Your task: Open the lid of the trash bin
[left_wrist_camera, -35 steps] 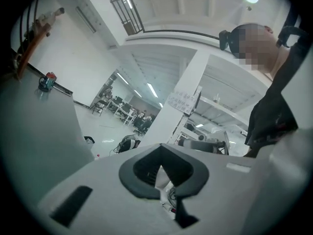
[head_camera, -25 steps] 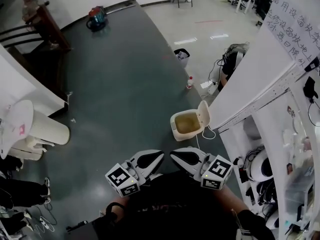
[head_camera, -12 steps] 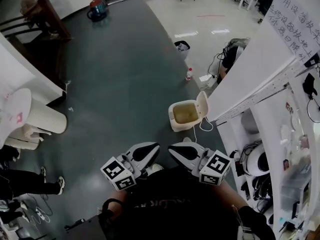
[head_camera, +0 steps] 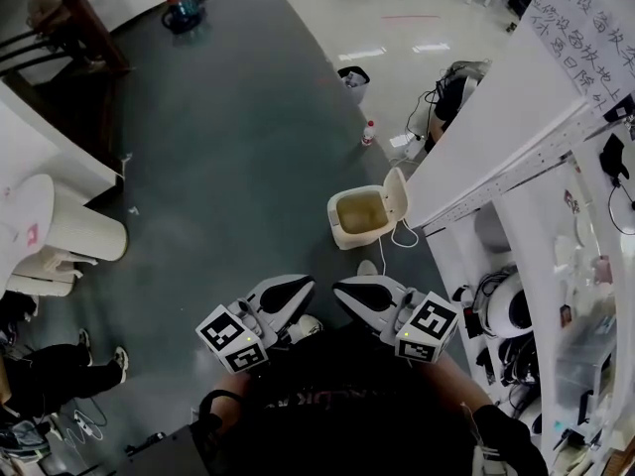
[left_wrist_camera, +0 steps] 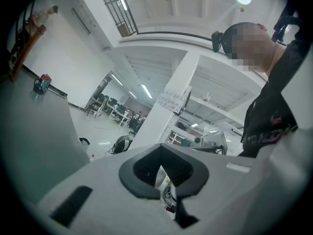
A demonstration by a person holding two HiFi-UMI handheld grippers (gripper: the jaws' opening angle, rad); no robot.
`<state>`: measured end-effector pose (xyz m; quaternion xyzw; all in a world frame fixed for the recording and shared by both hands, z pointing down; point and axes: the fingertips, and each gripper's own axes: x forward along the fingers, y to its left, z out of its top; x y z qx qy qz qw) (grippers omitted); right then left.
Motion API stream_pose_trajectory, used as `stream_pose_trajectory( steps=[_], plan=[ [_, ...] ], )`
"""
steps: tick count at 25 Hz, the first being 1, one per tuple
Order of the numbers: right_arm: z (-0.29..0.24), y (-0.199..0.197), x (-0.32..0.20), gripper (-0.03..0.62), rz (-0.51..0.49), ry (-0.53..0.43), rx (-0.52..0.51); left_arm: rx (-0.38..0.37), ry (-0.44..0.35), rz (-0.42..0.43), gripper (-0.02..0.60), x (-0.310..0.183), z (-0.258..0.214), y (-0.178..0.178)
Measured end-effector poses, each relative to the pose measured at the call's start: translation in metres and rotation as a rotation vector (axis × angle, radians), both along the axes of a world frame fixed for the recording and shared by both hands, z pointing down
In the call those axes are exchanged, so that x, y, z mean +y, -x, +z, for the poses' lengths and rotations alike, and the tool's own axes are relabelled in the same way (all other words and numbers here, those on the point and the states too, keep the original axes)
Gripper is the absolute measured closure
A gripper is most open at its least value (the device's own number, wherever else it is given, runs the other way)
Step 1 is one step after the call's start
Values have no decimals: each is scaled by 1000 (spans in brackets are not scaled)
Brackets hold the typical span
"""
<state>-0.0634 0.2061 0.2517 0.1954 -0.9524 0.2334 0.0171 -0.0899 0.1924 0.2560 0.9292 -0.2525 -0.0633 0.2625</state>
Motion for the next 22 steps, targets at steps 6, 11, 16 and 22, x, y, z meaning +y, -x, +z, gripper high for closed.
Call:
stream_pose_trajectory(
  steps=[6,11,16,22],
  plan=[
    [3,-5,-3,586,9,14,-5,5,27,9,580,-3,6,-4],
    [7,-6,-6,586,12,25,-6,6,40,8,581,-4,10,-5],
    [10,-5,-6,586,10,35,-5,4,47,8,581,-5,13,-5],
    [12,-3,-10,586,6,39,-2,13,51,-2,581,-9,15,-2]
  ],
)
